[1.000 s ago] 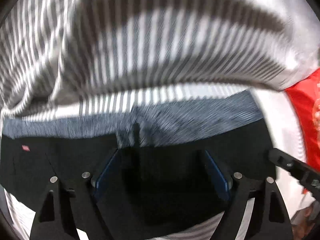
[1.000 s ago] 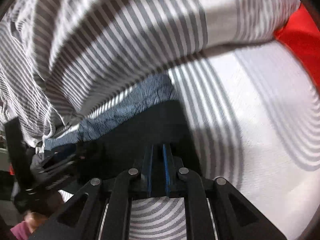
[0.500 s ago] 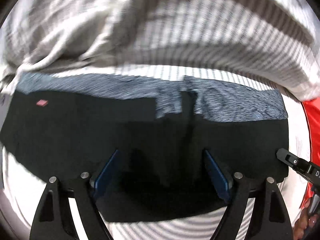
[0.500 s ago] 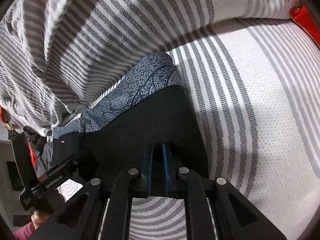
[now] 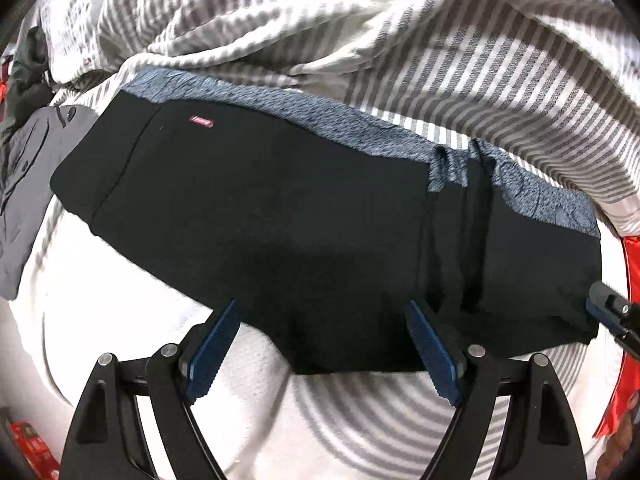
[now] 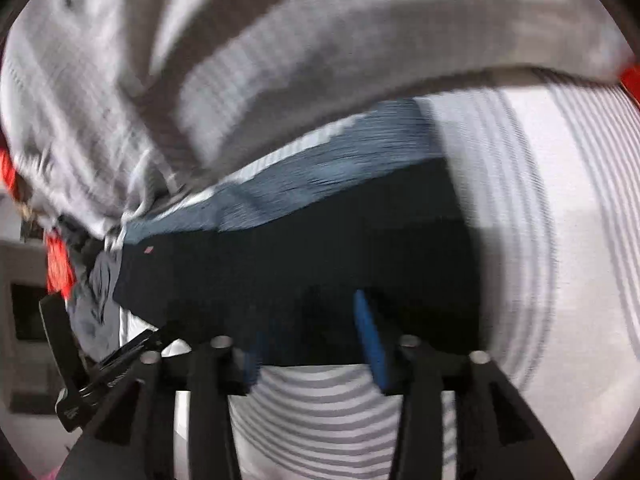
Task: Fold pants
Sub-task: 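Release the leg end and withdraw the right gripper, then grasp the edge of the folded black pants with the left gripper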
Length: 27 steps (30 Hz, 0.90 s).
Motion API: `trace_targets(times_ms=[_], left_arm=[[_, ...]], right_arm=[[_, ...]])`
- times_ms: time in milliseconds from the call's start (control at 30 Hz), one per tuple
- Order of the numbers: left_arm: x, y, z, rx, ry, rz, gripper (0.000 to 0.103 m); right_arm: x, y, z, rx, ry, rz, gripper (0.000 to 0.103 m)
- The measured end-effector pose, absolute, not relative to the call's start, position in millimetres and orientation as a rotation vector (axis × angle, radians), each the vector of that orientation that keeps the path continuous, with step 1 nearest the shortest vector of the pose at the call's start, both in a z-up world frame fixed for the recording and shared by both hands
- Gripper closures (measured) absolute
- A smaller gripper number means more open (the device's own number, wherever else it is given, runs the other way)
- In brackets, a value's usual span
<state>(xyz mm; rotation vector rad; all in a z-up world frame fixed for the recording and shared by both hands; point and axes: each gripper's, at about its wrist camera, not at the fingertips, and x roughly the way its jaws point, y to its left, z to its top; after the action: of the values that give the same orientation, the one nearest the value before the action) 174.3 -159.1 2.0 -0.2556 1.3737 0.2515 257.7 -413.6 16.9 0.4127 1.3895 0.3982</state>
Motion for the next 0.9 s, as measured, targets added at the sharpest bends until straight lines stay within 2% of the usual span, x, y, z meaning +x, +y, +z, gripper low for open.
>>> trace_targets(times_ms=[67,133,167,200,267,300,533,633,700,900], left_arm=[[169,-145,2,-0.267,1.371,0.249,0.017],[166,-131,4,-0.285,1.359,0.253,0.017],[163,-116,7,-0.306,1.350,0.258,0.017],[160,-105,8,-0.329,1.343,0.263,0.017],[151,-76,9,-0.399,1.329,0.279,0.017],[148,-61,9,-0.436,1.319,0.289,0.017],[124,43,3,-0.691,1.192,0.393,0.017],[126,70,-11,-0.768,1.169,0.393,0.017],[131,77,-21,-0.792,1.171,0.370,0.017],[153,78,-42,-0.793,1.200,0.316,0.017]], right_arm=[[256,-387,22,0.352,1.376,0.414,0.052],[256,-363,17,0.329,1.393,0.421,0.044],[256,-353,10,0.330,1.414,0.420,0.033],[255,-344,-2,0.323,1.447,0.411,0.027],[251,-335,-18,0.264,1.446,0.374,0.026],[248,-332,-16,0.244,1.417,0.375,0.022],[246,-316,-15,0.119,1.423,0.385,0.021],[248,-310,-17,0.110,1.432,0.369,0.016],[247,-301,-18,0.072,1.435,0.360,0.011],[246,-285,-20,-0.031,1.435,0.331,0.010]])
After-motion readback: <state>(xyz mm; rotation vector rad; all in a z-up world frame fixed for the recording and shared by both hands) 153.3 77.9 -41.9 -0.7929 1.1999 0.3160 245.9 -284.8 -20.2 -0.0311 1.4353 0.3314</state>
